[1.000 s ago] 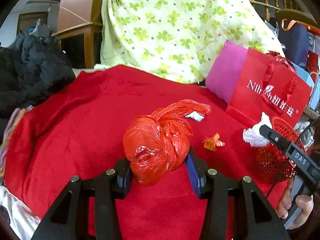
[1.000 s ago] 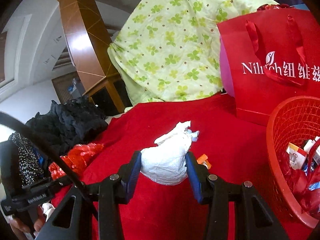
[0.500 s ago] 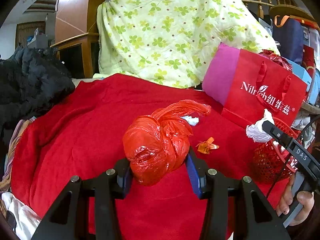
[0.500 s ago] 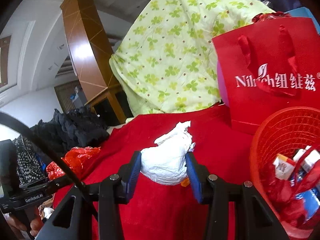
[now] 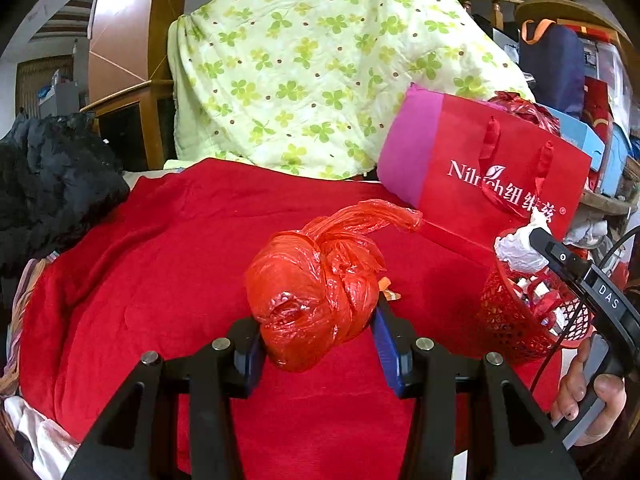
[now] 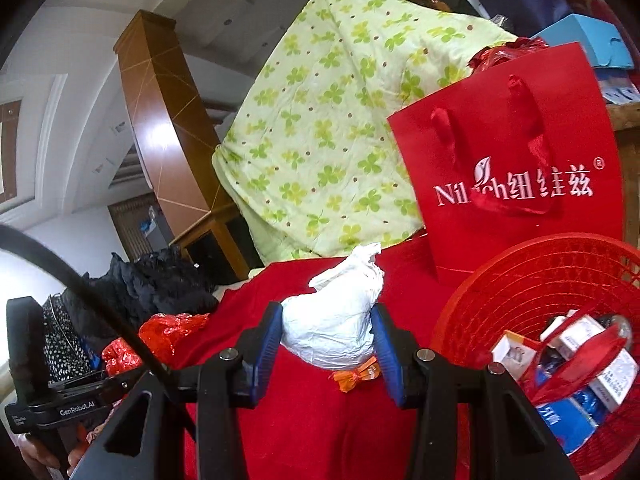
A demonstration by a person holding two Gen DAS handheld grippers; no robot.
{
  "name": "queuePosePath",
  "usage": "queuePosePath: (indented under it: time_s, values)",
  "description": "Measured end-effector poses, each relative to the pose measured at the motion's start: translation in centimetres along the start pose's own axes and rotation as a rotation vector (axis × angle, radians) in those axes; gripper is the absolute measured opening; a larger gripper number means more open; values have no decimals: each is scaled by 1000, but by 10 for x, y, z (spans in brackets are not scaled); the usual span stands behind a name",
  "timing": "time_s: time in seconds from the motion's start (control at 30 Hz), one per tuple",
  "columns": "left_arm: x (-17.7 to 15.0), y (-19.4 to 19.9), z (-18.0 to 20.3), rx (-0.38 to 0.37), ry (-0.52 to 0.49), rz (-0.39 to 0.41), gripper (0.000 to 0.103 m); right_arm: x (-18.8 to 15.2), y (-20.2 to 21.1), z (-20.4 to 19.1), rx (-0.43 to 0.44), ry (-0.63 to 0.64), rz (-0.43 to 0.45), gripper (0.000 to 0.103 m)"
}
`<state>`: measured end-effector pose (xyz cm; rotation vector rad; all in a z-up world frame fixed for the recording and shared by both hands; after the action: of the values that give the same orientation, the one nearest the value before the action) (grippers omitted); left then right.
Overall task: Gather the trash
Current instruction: 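Lift both bags and carry them toward the red basket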
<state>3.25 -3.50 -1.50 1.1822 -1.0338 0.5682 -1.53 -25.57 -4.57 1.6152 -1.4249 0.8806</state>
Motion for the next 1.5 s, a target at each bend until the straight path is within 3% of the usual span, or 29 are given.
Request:
queuePosePath:
  time_s: [0.97, 1.27, 1.5]
  values:
    - [9, 12, 55, -15, -137, -2, 50, 30, 45, 42, 0, -97, 133, 48]
    - [11, 17, 83, -53, -178, -2, 50, 36, 67, 64, -20, -140, 175, 48]
    - [19, 19, 106, -126, -171, -23, 50, 41, 80, 81, -35, -175, 203, 48]
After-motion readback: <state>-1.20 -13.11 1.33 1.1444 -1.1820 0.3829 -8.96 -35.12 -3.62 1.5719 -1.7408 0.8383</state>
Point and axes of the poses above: each gripper's, at about its wrist camera, not at the fingertips, and y roughly against the way its jaws point, z to its right, x to its top, the point moved 1 cm from there along -y, roughly the way its jaws point, and after that the axes turned 5 degrees about z, right-handed, at the moved point
